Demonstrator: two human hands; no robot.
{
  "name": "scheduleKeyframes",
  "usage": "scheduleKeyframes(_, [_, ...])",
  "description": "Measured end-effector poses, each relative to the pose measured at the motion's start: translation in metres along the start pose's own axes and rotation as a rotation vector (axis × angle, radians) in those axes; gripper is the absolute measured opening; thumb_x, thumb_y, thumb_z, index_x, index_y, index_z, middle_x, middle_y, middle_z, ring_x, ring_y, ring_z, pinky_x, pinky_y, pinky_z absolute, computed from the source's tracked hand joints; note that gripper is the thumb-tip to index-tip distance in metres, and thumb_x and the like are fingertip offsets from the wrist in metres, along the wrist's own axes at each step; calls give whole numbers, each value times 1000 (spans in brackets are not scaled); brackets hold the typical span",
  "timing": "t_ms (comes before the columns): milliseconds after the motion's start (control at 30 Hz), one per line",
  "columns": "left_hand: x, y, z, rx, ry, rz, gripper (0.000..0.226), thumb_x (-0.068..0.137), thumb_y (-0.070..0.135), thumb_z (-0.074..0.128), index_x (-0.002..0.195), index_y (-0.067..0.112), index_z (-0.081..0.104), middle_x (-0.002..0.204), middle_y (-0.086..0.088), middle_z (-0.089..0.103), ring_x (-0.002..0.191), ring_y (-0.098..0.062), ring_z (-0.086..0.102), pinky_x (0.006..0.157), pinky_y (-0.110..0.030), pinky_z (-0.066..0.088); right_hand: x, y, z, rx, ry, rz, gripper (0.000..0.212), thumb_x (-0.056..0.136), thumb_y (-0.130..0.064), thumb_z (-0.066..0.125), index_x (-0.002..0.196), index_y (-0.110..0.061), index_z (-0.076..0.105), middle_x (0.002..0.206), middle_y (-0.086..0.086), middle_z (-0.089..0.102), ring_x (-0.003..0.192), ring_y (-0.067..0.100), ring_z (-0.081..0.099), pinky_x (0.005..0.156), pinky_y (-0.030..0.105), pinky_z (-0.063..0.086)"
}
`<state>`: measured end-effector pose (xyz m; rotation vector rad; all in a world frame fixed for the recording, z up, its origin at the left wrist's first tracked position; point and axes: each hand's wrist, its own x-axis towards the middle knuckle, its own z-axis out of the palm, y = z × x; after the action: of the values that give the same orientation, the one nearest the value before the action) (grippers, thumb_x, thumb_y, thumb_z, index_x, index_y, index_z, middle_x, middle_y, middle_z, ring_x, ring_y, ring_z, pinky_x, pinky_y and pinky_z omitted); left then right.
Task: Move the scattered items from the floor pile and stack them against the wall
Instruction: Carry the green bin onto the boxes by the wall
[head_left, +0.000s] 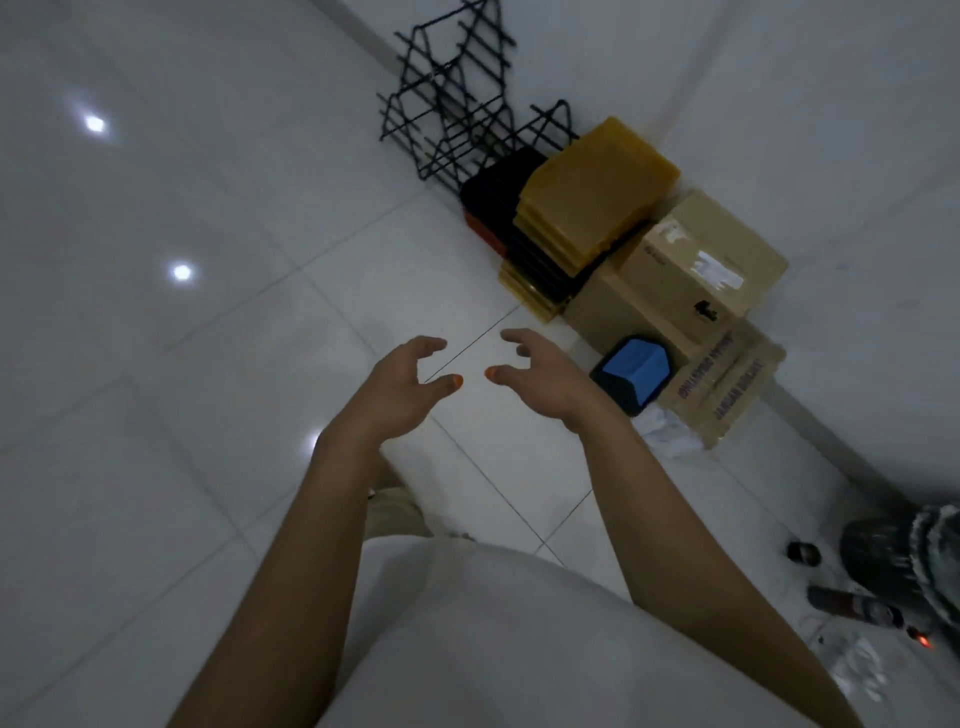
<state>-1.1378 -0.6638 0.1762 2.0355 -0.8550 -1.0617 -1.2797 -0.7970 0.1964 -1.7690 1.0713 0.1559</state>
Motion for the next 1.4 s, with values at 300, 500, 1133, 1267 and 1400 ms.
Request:
scheduleKeyframes(300, [-128,-58,-28,-26,248,-163,58,91,36,63,142,22,42,147,-2,42,128,-20,44,94,-25,34,-41,-20,79,-216,-200,-118,66,90,-35,66,147,-26,36,150,8,37,131,24,44,109,42,40])
scheduleKeyframes(500, [-227,-121,-53,-125,427,-282,57,90,39,63,142,26,41,146,2,41,130,-18,41,96,-28,36,-70,-64,170,-334,-343,-227,65,90,-35,66,147,-26,37,150,8,37,131,25,45,108,43,41])
scheduleKeyframes(1133, [-525,-322,-115,-391,854,-554,55,90,36,64,140,25,44,145,0,44,129,-20,44,95,-29,36,-263,-132,499,-674,-737,-556,66,92,-33,64,149,-27,33,149,10,36,133,25,41,104,34,36])
scheduleKeyframes(1267, [-551,-346,-121,-455,907,-581,54,90,36,65,139,25,44,145,1,44,128,-18,44,93,-28,35,-271,-157,540,-734,-770,-595,67,92,-33,64,150,-26,31,151,10,34,132,26,42,100,31,35])
scheduleKeyframes(1400, [-564,-368,-140,-488,949,-602,54,90,34,64,139,24,44,144,1,44,128,-17,44,94,-27,35,-274,-187,591,-758,-824,-630,70,92,-31,65,151,-25,29,152,11,33,133,27,41,98,29,34])
